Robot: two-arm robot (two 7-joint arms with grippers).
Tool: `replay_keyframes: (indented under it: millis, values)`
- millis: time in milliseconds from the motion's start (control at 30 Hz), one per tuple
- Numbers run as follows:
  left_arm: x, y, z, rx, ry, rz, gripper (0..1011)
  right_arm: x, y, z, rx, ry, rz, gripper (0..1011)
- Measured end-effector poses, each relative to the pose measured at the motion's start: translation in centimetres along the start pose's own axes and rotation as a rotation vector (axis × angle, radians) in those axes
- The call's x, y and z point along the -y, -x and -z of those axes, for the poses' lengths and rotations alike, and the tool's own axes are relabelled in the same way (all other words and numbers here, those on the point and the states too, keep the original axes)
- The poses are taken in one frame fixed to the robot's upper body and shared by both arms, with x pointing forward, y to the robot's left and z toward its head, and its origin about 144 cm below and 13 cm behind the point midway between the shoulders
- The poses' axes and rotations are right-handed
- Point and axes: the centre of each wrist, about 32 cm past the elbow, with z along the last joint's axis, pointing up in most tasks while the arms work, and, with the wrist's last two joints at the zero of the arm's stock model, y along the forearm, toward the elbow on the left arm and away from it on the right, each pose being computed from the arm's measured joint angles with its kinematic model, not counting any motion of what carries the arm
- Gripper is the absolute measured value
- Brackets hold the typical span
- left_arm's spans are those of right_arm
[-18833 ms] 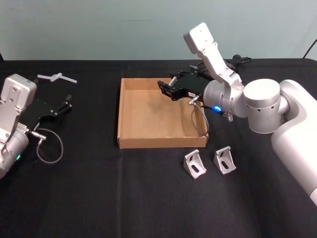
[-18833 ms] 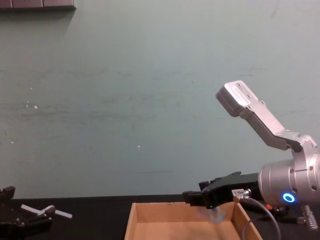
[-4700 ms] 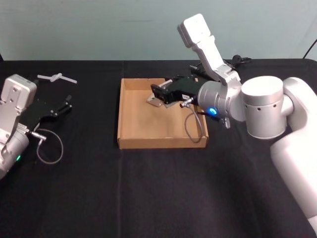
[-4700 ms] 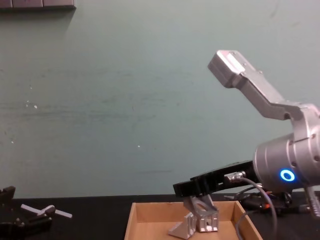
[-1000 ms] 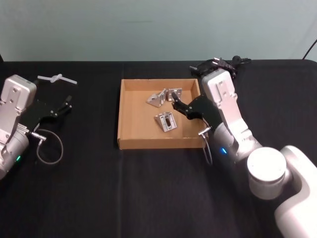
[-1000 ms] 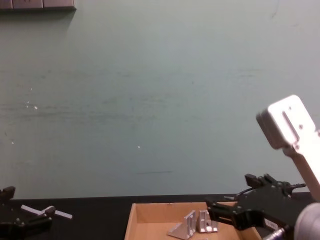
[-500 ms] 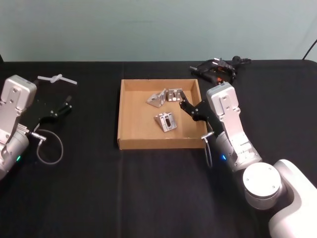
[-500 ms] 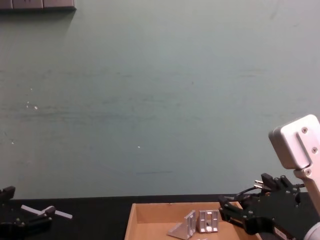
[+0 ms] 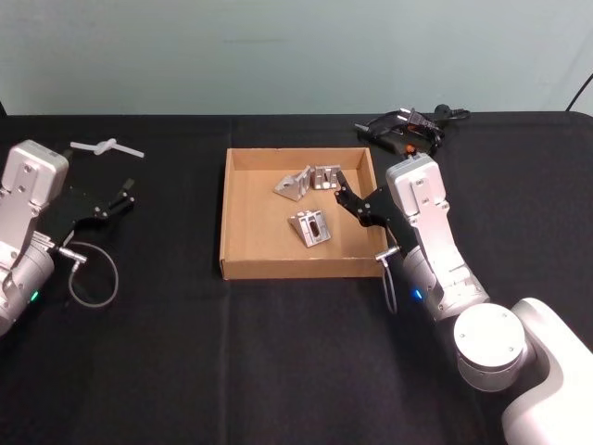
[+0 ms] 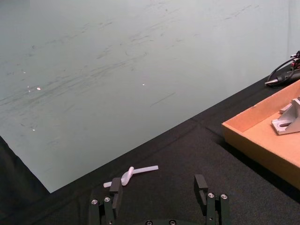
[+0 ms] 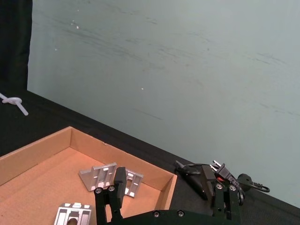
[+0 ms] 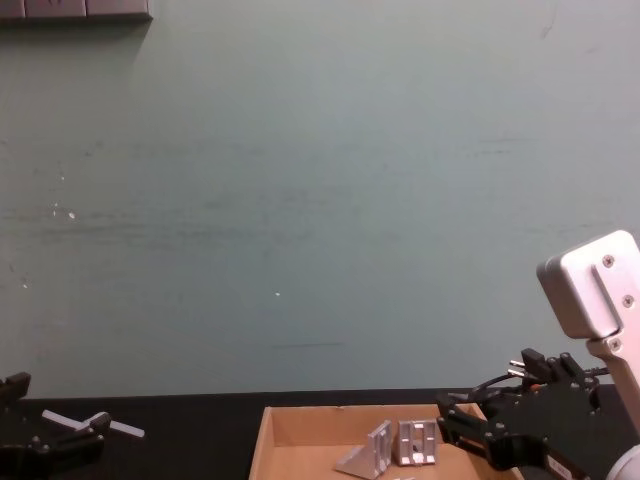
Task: Use one hand to pick up the angle iron from the table and place it into the box.
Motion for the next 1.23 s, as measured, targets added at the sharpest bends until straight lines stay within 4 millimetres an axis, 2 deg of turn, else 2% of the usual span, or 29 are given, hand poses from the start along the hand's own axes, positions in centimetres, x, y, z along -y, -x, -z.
replay_keyframes:
  millis: [1233]
  values:
    - [0.0, 0.0, 0.0, 0.0, 0.0, 0.0, 1005, -0.05, -0.03, -0.08, 0.001, 0.001, -0.003, 1004]
